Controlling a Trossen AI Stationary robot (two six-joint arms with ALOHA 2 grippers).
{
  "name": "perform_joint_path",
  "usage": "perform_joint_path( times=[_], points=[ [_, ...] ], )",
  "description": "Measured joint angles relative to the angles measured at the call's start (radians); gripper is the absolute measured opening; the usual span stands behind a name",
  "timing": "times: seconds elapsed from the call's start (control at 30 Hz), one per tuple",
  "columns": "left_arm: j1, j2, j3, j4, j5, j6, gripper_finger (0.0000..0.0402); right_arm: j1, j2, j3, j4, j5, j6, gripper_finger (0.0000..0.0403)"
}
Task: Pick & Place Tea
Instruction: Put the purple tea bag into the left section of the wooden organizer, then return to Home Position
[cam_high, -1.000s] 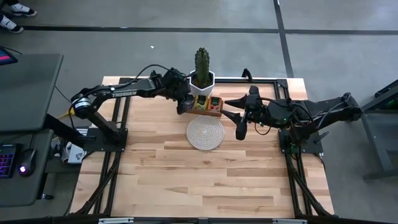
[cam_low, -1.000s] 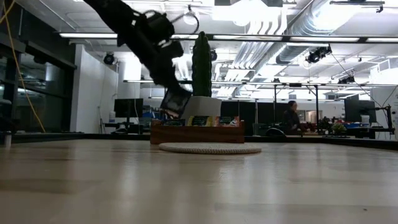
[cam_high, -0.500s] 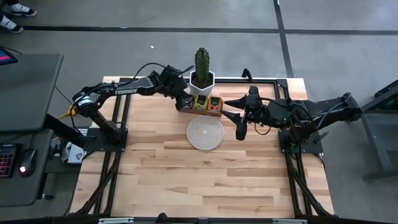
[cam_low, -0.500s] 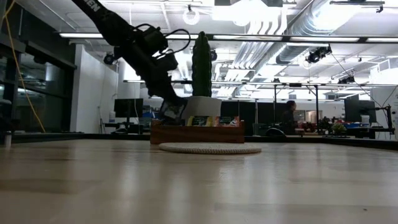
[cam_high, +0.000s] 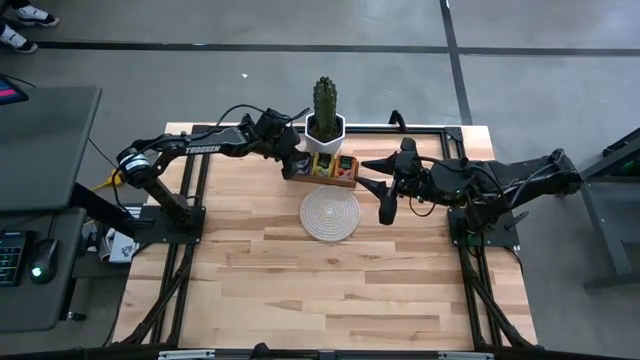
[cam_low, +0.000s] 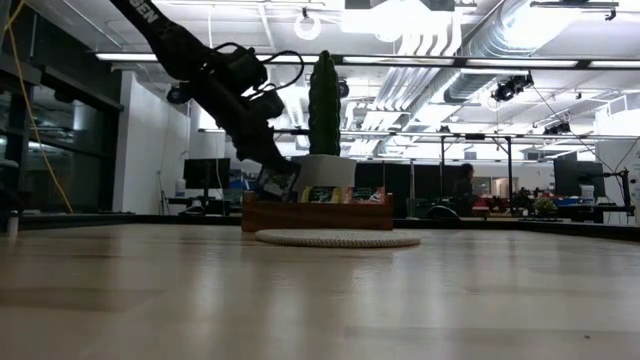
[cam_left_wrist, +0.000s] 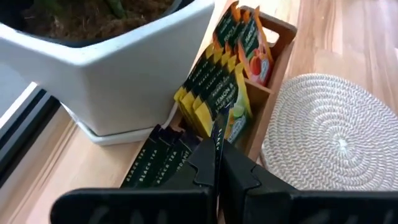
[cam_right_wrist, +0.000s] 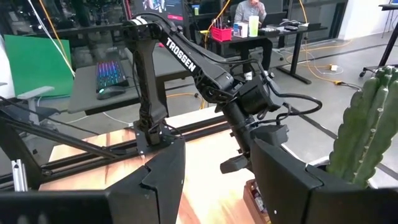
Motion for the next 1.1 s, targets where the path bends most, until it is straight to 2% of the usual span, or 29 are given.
perform_joint_path(
  times=[0.6,0.73,0.97,1.1],
  points=[
    [-0.002,0.022,0.000,0.001,-0.022,-0.036,0.0011,0.000,0.000,0.000,0.000,-0.021,0.016,0.0179],
    [-0.002,0.022,0.000,0.001,-0.042,-0.036,0.0040,0.000,0.000,0.000,0.000,-0.021,0.011,0.0179],
    [-0.002,0.022,0.000,0.002,-0.044,-0.014,0.0115,0.000,0.000,0.000,-0.002,-0.021,0.005,0.0179],
    [-0.002,0.022,0.008,0.007,-0.048,0.013,0.0140,0.000,0.000,0.000,-0.019,-0.021,0.006,0.0179]
  ],
)
